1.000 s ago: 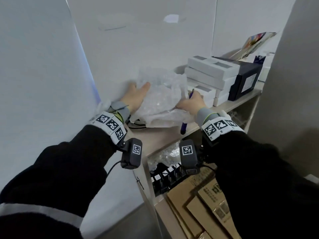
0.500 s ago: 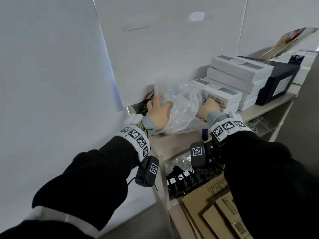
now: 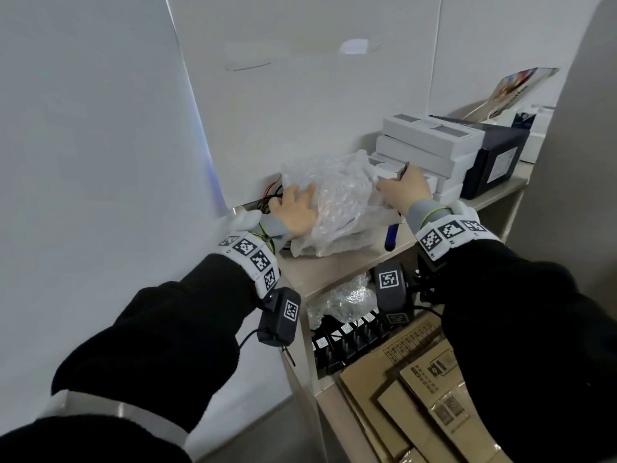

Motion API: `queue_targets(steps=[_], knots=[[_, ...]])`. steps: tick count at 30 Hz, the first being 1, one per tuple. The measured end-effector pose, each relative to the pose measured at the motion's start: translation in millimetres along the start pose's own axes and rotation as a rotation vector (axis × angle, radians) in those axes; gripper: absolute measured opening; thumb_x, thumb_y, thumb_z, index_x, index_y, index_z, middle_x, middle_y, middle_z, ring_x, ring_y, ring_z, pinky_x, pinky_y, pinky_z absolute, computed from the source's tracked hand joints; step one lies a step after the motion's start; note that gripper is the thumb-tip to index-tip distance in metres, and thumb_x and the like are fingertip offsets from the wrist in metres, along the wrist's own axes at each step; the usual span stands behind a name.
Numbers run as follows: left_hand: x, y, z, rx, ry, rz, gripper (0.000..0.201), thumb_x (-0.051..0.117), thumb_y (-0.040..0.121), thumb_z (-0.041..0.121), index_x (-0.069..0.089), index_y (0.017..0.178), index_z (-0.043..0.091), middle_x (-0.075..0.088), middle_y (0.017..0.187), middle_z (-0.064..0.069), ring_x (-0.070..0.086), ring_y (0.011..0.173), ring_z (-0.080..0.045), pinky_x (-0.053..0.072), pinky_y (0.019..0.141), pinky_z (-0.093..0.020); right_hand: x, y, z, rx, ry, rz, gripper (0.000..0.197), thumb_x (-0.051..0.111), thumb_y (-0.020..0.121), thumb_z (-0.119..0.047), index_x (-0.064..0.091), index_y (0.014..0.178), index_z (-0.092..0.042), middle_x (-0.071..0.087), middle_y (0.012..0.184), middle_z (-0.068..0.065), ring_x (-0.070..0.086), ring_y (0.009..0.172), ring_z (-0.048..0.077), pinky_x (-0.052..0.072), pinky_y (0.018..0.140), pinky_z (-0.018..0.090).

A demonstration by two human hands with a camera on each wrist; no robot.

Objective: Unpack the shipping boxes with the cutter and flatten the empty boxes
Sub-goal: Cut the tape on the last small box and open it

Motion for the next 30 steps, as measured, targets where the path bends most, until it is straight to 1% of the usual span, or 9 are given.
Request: queue_targets(steps=[4,7,10,12,17,21,26,28,30], knots=[[-21.5,-5.7,5.7,-0.021,-0.161,0.080,0.054,0.027,0.100,0.048,0.025,0.151,0.028,0.007,0.160,-0.005,0.002,0.146,-0.029,0.007,0.117,-0.048,-51.2,-14.9,0.5,-0.047,0.127,0.206,0.024,0.044,0.080,-0.010,0.028,0.067,-0.021,0.039,0.067,-0.001,0.043,0.065,0.023,0.037,0.061,0.032],[-38.6,-22.6,26.4,0.048,-0.258,0.207,0.054,0.032,0.100,0.046,0.027,0.150,0.026,0.009,0.159,-0.006,0.004,0.145,-0.029,0.008,0.117,-0.044,-75.1,-32.5,12.1,-0.048,0.195,0.258,0.019,0.043,0.078,-0.011,0.030,0.069,-0.023,0.048,0.077,0.006,0.051,0.073,0.024,0.040,0.065,0.036],[-43.9,-52.2,63.8,0.182,-0.439,0.299,0.056,0.040,0.099,0.040,0.025,0.149,0.020,0.017,0.154,-0.008,0.011,0.142,-0.030,0.009,0.114,-0.038,-95.0,-56.9,29.3,-0.030,0.151,0.279,0.023,0.048,0.079,-0.011,0.029,0.070,-0.022,0.044,0.074,0.005,0.049,0.072,0.023,0.039,0.064,0.036],[-37.8,-70.2,94.3,0.299,-0.462,0.298,0.051,0.042,0.099,0.036,0.031,0.145,0.019,0.024,0.148,-0.008,0.016,0.138,-0.031,0.011,0.112,-0.034,-104.3,-74.5,44.6,0.019,0.101,0.272,0.028,0.052,0.082,-0.012,0.029,0.070,-0.021,0.043,0.074,0.004,0.046,0.072,0.022,0.040,0.064,0.036],[23.1,-98.6,145.0,0.395,-0.431,0.133,0.041,0.043,0.097,0.040,0.047,0.134,0.024,0.036,0.139,-0.007,0.026,0.135,-0.030,0.015,0.109,-0.030,-127.7,-126.1,92.1,0.110,-0.003,0.228,0.023,0.051,0.082,-0.013,0.032,0.072,-0.019,0.052,0.079,0.008,0.048,0.072,0.024,0.046,0.066,0.041],[113.6,-137.1,195.7,0.474,-0.311,-0.158,0.045,0.039,0.097,0.046,0.048,0.134,0.022,0.044,0.140,-0.012,0.034,0.132,-0.033,0.022,0.107,-0.038,-181.3,-179.6,155.8,0.230,-0.147,0.276,0.027,0.058,0.083,-0.013,0.035,0.071,-0.018,0.055,0.083,0.012,0.053,0.072,0.025,0.045,0.066,0.035],[195.2,-208.7,259.0,0.575,-0.389,-0.515,0.039,0.031,0.102,0.044,0.058,0.104,0.016,0.063,0.111,-0.006,0.055,0.108,-0.030,0.040,0.091,-0.035,-256.0,-242.3,227.1,0.385,-0.225,0.368,0.035,0.065,0.083,-0.014,0.035,0.068,-0.019,0.048,0.072,0.002,0.047,0.067,0.021,0.037,0.061,0.028],[217.9,-239.6,287.3,0.614,-0.379,-0.627,0.044,0.030,0.102,0.043,0.061,0.108,0.012,0.064,0.104,-0.003,0.058,0.094,-0.028,0.044,0.082,-0.034,-286.3,-266.6,252.1,0.454,-0.264,0.418,0.027,0.061,0.085,-0.013,0.039,0.070,-0.018,0.052,0.078,0.005,0.049,0.075,0.022,0.038,0.066,0.028],[236.9,-267.4,318.3,0.651,-0.380,-0.690,0.044,0.032,0.102,0.042,0.061,0.112,0.010,0.065,0.100,-0.001,0.058,0.098,-0.028,0.045,0.088,-0.034,-315.2,-290.1,276.1,0.510,-0.280,0.452,0.011,0.056,0.086,-0.013,0.047,0.080,-0.014,0.054,0.087,0.008,0.052,0.083,0.024,0.040,0.072,0.030]])
Point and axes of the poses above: each hand's wrist, its own y-axis towards the middle knuckle, its own x-axis out of the palm, z = x × y, the point moved 10 cm from there along y, towards the middle knuckle
